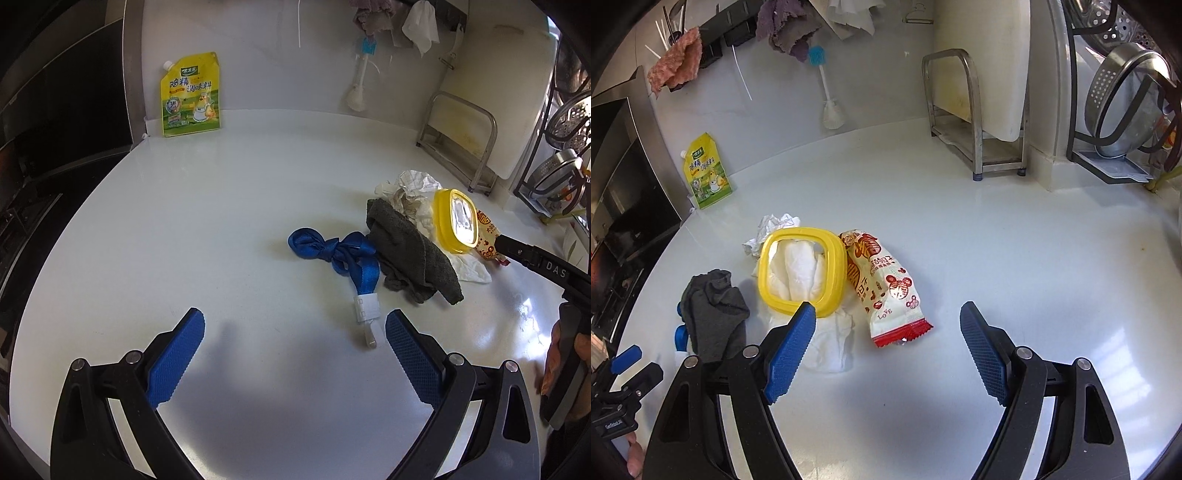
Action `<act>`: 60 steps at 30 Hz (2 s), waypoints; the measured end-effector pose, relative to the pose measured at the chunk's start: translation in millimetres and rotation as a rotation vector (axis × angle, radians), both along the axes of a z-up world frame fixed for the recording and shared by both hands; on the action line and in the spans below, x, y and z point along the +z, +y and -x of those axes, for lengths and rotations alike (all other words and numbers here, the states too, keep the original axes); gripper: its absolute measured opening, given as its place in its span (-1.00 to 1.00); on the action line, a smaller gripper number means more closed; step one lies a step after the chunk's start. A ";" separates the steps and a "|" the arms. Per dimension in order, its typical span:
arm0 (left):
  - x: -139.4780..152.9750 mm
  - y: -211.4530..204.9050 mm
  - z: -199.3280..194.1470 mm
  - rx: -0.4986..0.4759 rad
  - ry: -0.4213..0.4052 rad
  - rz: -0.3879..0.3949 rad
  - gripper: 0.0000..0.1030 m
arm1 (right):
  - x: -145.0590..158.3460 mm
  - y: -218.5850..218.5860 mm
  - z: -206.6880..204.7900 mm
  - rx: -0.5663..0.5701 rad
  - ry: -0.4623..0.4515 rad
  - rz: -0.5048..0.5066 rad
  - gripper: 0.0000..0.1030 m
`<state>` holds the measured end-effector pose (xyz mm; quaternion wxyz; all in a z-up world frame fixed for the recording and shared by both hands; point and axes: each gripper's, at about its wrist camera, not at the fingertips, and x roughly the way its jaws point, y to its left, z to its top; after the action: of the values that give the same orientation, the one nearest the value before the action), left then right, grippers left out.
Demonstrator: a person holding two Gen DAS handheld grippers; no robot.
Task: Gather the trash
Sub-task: 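Close right tool on the red-white snack wrapper while left tool closes on the blue strap clip, then carry the blue strap and snack wrapper over the grey basket with both tools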
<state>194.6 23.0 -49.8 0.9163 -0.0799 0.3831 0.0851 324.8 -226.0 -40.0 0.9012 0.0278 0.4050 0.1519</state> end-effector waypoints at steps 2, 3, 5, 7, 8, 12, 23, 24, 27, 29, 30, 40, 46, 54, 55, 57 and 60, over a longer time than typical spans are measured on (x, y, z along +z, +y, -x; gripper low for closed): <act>0.0 -0.8 -2.4 0.003 0.001 0.000 0.87 | -1.5 -0.2 -6.0 0.001 0.005 0.003 0.49; 0.4 -1.3 -3.4 0.003 0.001 0.001 0.87 | -1.7 -0.4 -8.5 -0.001 0.004 0.004 0.49; 1.1 -2.3 -4.5 0.003 -0.001 0.000 0.87 | -3.2 0.1 -14.0 -0.003 0.015 0.014 0.49; 1.3 -3.7 -6.0 0.002 0.004 -0.006 0.87 | -5.3 1.3 -19.6 0.002 0.030 0.014 0.49; 1.0 -4.4 -7.0 0.001 0.008 -0.007 0.87 | -6.0 2.1 -21.3 0.003 0.036 0.020 0.49; 0.3 -5.2 -9.3 0.000 0.016 -0.006 0.87 | -6.4 8.9 -24.9 0.018 0.034 0.055 0.31; 2.1 -11.9 -12.6 -0.009 0.016 -0.024 0.87 | 5.1 5.3 -12.4 0.023 -0.013 0.022 -0.44; 2.1 -12.6 -13.1 -0.009 0.017 -0.022 0.87 | 7.3 2.0 -10.3 0.011 -0.020 0.008 -0.44; 0.5 -14.0 -16.1 -0.006 0.031 -0.003 0.88 | 11.8 -7.8 -7.5 -0.020 -0.024 -0.041 -0.44; 0.0 -14.0 -18.9 0.001 0.035 0.004 0.88 | 13.5 -14.1 -7.3 -0.032 -0.020 -0.067 -0.44; 0.2 -14.5 -20.6 0.005 0.036 0.000 0.88 | 14.3 -16.9 -7.1 -0.040 -0.019 -0.079 -0.44; -3.8 -20.2 -41.2 0.025 0.105 -0.047 0.85 | 17.6 -21.1 -5.5 -0.037 -0.017 -0.126 -0.44; -5.8 -26.2 -51.0 0.014 0.122 -0.056 0.34 | 17.9 -21.1 -5.7 -0.027 -0.016 -0.132 -0.44; -3.7 -23.5 -47.5 -0.014 0.087 -0.006 -0.63 | 19.7 -23.0 -3.0 -0.040 -0.030 -0.125 -0.44; -2.0 -24.6 -45.9 -0.015 0.076 -0.017 -0.63 | 19.9 -23.8 -1.7 -0.044 -0.034 -0.123 -0.44; 2.1 -25.7 -41.9 -0.021 0.053 -0.026 -0.63 | 20.7 -26.0 2.0 -0.055 -0.042 -0.121 -0.44; 10.5 -25.0 -33.0 -0.031 0.024 -0.039 -0.63 | 23.5 -32.1 10.7 -0.082 -0.051 -0.132 -0.44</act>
<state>227.6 -2.0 -39.3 0.9143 -0.0549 0.3934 0.0793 314.1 -258.1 -16.4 0.9129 0.0998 0.3695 0.1420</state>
